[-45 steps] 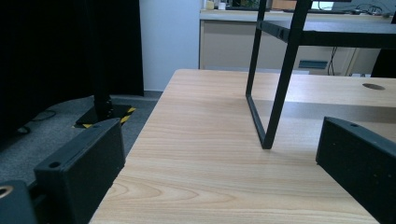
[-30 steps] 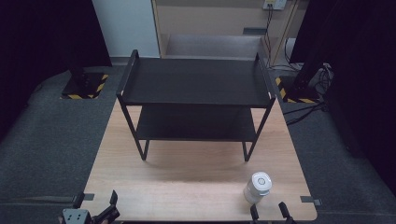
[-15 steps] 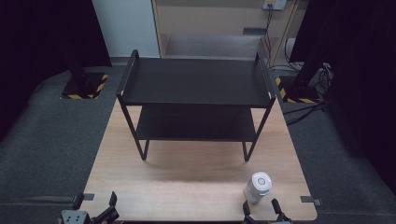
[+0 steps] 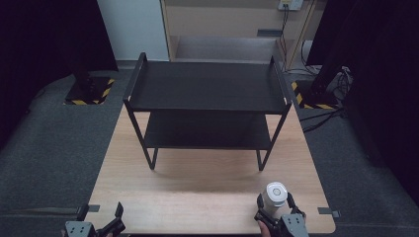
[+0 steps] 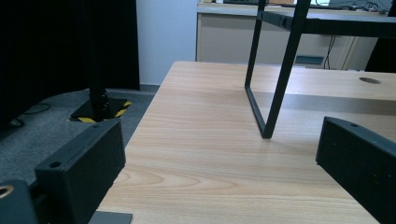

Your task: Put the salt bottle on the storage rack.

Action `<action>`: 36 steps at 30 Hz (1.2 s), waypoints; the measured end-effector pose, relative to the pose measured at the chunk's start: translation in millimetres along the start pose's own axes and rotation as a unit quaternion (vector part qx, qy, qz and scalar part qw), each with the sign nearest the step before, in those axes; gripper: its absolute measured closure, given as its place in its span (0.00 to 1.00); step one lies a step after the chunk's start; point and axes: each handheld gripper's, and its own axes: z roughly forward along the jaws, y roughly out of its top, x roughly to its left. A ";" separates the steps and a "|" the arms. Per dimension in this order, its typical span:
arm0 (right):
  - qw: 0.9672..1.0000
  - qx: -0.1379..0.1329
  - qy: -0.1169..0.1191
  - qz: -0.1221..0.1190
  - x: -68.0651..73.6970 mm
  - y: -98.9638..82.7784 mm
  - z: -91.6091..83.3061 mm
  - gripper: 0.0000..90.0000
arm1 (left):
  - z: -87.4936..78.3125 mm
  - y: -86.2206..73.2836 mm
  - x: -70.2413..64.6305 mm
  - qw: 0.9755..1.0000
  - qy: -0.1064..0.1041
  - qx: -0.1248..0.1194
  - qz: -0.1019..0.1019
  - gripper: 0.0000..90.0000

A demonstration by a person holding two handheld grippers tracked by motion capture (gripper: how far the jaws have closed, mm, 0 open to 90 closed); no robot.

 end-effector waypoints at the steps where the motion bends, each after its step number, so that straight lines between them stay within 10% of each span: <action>1: 1.000 0.000 0.000 0.000 -0.8 -0.1 1.1 0.11 | 0.0 0.0 0.2 1.000 0.001 0.000 0.000 0.00; 11: 1.000 -0.001 0.009 -0.013 -7.4 -0.7 -0.3 0.34 | 1.5 -0.3 1.0 1.000 0.001 0.003 0.002 0.00; 26: 1.000 0.007 -0.005 -0.022 -1.6 3.5 -1.2 0.35 | 0.6 -0.3 0.7 1.000 0.001 0.002 0.001 0.01; 36: 0.998 0.005 0.054 -0.018 -2.7 43.4 -8.1 0.35 | 1.5 0.6 -3.5 1.000 -0.009 0.002 0.006 0.01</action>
